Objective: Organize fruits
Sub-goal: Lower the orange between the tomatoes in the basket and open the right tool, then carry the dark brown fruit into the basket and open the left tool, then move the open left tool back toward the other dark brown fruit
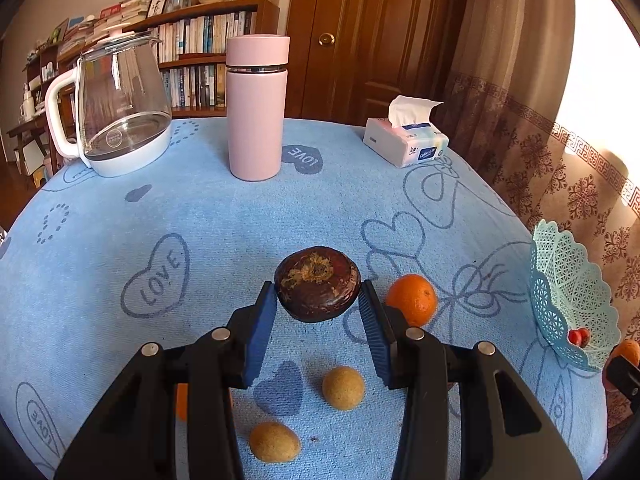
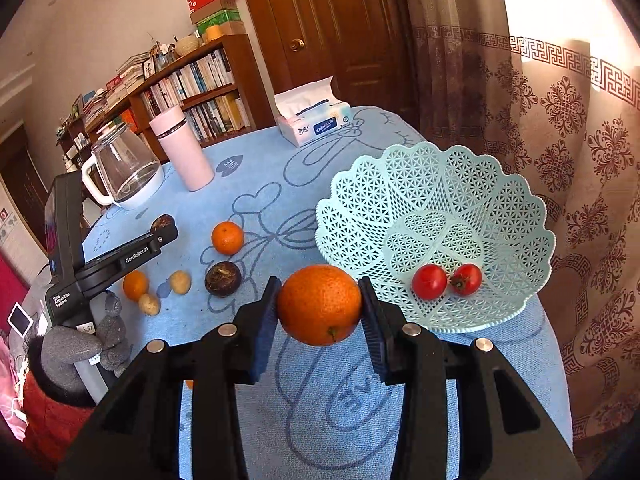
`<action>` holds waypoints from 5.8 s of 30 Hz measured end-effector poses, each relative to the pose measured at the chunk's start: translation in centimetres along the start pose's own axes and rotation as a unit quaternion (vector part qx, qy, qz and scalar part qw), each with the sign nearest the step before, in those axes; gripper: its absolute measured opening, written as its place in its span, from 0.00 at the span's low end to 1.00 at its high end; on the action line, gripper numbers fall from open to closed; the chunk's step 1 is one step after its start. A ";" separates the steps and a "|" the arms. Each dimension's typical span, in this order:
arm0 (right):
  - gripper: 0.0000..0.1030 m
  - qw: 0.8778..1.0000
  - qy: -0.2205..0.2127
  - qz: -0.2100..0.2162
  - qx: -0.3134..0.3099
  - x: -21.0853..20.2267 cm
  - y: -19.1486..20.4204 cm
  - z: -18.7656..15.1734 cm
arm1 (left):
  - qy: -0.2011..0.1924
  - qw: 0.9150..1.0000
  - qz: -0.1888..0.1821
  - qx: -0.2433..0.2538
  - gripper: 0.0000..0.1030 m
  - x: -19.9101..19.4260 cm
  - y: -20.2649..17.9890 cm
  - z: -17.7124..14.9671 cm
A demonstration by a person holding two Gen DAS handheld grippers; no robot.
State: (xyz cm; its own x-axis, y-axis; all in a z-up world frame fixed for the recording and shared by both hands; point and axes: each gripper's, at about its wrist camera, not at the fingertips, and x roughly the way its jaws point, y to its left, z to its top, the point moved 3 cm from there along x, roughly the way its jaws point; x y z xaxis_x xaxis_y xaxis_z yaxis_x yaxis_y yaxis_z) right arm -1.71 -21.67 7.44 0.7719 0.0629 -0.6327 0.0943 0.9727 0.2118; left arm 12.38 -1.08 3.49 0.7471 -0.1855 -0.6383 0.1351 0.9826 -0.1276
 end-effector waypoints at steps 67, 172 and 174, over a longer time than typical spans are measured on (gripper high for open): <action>0.57 0.995 0.012 -0.033 0.096 -1.2 -7.3 -5.7 | -0.003 0.994 -0.071 0.079 0.42 -2.5 -9.9 -0.4; 0.65 0.997 0.053 0.000 0.048 0.3 -3.1 -6.9 | 0.112 0.992 -0.035 0.053 0.61 7.0 -6.5 0.4; 0.65 0.997 0.054 0.000 0.046 0.4 -3.0 -7.0 | 0.118 0.991 -0.039 0.053 0.55 7.4 -6.5 0.3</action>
State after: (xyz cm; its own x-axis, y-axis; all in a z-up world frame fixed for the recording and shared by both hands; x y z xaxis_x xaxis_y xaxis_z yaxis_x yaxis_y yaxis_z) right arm -6.10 -22.99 1.37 0.6997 0.0909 -0.7086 0.1562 0.9484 0.2759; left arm 17.21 -8.84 -0.13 0.5608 -0.2458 -0.7906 0.2634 0.9583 -0.1111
